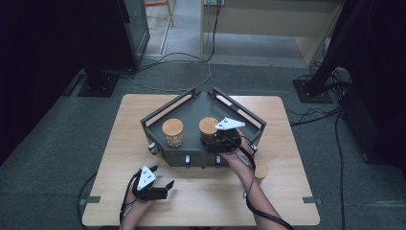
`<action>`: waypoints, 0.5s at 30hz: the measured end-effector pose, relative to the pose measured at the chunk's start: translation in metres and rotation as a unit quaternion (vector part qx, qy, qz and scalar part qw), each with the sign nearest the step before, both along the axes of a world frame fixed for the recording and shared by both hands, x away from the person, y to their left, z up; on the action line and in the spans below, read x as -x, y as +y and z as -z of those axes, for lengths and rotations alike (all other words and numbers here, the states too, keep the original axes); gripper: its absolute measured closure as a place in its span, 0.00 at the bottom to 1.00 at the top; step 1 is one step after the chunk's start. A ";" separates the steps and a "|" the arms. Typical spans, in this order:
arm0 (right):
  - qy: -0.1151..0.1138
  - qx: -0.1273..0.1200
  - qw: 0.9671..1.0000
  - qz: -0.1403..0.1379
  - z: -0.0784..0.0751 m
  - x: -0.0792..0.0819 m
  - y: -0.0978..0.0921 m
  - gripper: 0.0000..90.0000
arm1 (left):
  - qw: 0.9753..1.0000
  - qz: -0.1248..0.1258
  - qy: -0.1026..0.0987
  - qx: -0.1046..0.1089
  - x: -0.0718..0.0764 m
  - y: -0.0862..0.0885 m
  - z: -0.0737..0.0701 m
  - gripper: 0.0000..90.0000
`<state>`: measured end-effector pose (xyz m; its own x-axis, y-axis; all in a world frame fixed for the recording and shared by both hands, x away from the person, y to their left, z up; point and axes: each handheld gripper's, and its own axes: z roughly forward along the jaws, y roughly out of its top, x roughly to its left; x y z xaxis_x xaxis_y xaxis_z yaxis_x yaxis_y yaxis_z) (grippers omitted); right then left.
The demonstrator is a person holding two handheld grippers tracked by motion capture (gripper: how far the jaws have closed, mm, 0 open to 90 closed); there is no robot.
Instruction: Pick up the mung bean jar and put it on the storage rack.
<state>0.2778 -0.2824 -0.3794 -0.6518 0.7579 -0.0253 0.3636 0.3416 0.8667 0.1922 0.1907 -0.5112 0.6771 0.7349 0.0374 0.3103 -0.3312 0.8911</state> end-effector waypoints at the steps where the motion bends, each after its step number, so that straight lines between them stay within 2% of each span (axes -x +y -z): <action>1: -0.001 -0.002 1.000 -0.001 0.000 0.001 -0.001 0.22 | 1.000 0.000 0.000 0.000 0.000 0.000 0.000 0.12; 7: -0.004 0.006 1.000 -0.002 -0.001 0.010 -0.005 0.22 | 1.000 0.000 0.000 0.002 0.000 0.001 0.000 0.12; 15: -0.007 -0.009 1.000 -0.006 0.001 0.021 -0.021 0.22 | 1.000 0.000 0.000 0.000 0.000 0.000 0.000 0.12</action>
